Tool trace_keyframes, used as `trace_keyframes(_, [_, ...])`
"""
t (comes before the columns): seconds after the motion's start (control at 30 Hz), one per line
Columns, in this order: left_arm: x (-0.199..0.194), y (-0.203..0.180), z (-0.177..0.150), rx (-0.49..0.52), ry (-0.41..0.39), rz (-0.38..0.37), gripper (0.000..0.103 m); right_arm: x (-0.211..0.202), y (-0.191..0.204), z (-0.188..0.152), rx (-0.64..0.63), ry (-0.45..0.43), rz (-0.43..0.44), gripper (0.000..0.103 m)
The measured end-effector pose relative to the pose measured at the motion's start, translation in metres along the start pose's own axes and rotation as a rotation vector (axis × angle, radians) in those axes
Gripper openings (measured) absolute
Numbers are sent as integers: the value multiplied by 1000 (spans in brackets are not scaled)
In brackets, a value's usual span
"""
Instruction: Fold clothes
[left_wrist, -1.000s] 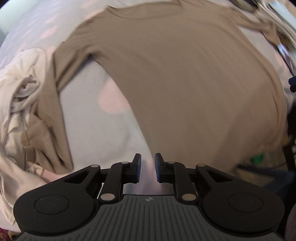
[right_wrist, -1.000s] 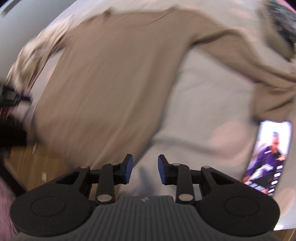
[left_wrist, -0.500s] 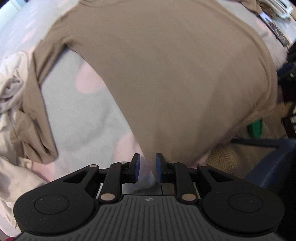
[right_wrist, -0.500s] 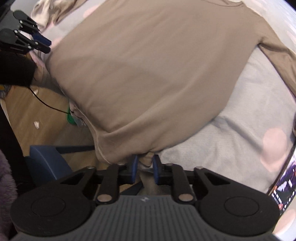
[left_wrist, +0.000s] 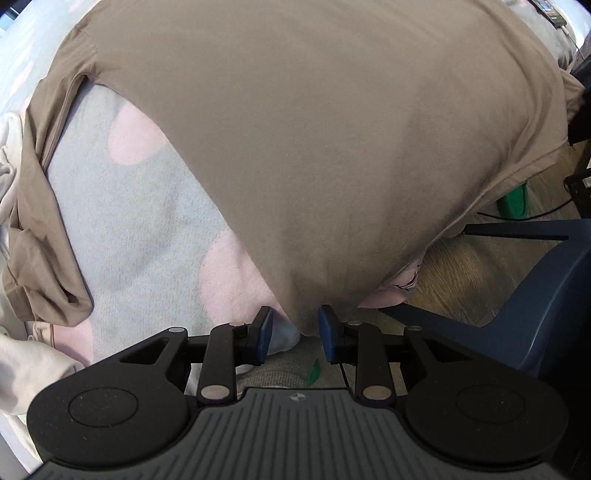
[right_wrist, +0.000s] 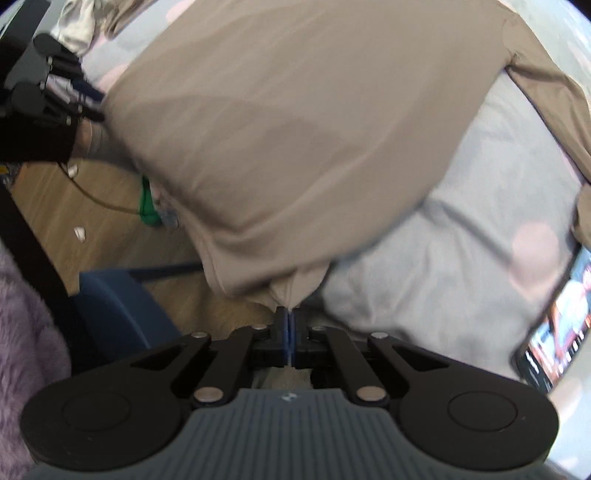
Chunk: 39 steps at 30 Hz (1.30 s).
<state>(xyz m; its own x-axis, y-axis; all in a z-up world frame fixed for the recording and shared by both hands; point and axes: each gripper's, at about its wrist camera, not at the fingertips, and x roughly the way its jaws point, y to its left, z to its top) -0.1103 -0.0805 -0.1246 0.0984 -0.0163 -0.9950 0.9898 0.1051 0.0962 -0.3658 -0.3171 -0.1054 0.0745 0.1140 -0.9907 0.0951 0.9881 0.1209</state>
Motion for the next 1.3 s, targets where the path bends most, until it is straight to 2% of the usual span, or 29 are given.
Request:
trace_keyframes(0.13, [-2, -2, -2, -2, -2, 0, 25, 16, -4, -10, 42, 124, -28, 1])
trace_keyframes(0.3, [-3, -4, -3, -1, -3, 1, 25, 32, -11, -17, 75, 228, -22, 1])
trace_keyframes(0.5, [-7, -7, -4, 5, -12, -4, 25, 33, -16, -20, 80, 248, -45, 1])
trace_keyframes(0.53, [-9, -8, -4, 6, -15, -9, 25, 33, -18, -20, 83, 249, -50, 6])
trace_keyframes(0.57, [-11, -8, -4, 8, -22, -17, 25, 32, -19, -20, 85, 249, -55, 6])
trace_keyframes(0.77, [-37, 11, 14, -82, -123, -54, 25, 1, -34, -7, 201, 57, -23, 6])
trace_keyframes(0.9, [-56, 26, 27, -154, -198, -78, 25, -30, -71, 7, 373, -127, -44, 17])
trace_keyframes(1.0, [-71, 37, 38, -208, -254, -95, 25, -54, -106, 11, 492, -259, -82, 19])
trace_keyframes(1.1, [-85, 44, 62, -266, -311, -85, 25, -70, -138, 11, 625, -358, -145, 19])
trace_keyframes(1.17, [-89, 54, 77, -289, -338, -76, 25, -73, -165, 6, 736, -411, -153, 19])
trace_keyframes(1.23, [-94, 59, 89, -301, -360, -53, 25, -77, -185, 4, 843, -460, -179, 30])
trace_keyframes(1.3, [-98, 63, 101, -299, -378, -26, 25, -78, -207, 3, 921, -493, -232, 35])
